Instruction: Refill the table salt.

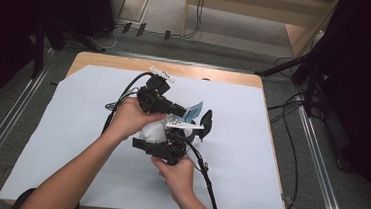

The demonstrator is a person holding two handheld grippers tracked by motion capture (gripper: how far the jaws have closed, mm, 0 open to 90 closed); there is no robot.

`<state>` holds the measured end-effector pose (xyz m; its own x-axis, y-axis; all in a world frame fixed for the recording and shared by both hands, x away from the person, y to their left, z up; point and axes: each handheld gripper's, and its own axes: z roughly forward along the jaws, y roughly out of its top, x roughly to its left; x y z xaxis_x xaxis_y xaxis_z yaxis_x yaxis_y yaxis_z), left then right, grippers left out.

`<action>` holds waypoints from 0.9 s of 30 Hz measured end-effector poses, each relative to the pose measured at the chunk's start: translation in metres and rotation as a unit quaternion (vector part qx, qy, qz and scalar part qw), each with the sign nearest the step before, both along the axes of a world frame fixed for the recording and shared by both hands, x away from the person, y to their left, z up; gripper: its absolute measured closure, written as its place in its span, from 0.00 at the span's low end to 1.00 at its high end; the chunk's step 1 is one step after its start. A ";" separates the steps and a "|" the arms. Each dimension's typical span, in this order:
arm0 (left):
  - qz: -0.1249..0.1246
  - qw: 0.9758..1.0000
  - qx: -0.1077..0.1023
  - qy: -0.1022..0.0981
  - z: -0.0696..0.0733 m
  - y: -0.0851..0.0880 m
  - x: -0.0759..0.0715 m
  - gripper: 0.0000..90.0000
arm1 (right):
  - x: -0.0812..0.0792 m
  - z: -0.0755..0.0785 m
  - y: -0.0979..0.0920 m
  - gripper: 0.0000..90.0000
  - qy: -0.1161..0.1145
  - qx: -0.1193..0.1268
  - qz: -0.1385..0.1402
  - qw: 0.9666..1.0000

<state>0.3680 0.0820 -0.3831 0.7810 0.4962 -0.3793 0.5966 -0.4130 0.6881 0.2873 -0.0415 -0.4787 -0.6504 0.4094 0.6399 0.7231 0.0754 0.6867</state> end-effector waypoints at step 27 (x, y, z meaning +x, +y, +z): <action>-0.002 1.000 0.011 0.000 0.003 -0.003 0.003 0.98 | 0.000 0.004 0.000 0.59 -0.025 -0.017 0.001 1.000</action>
<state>0.3708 0.0792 -0.3800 0.7826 0.5023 -0.3678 0.5952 -0.4305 0.6785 0.2870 -0.0417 -0.4752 -0.6826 0.4284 0.5921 0.6873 0.1011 0.7193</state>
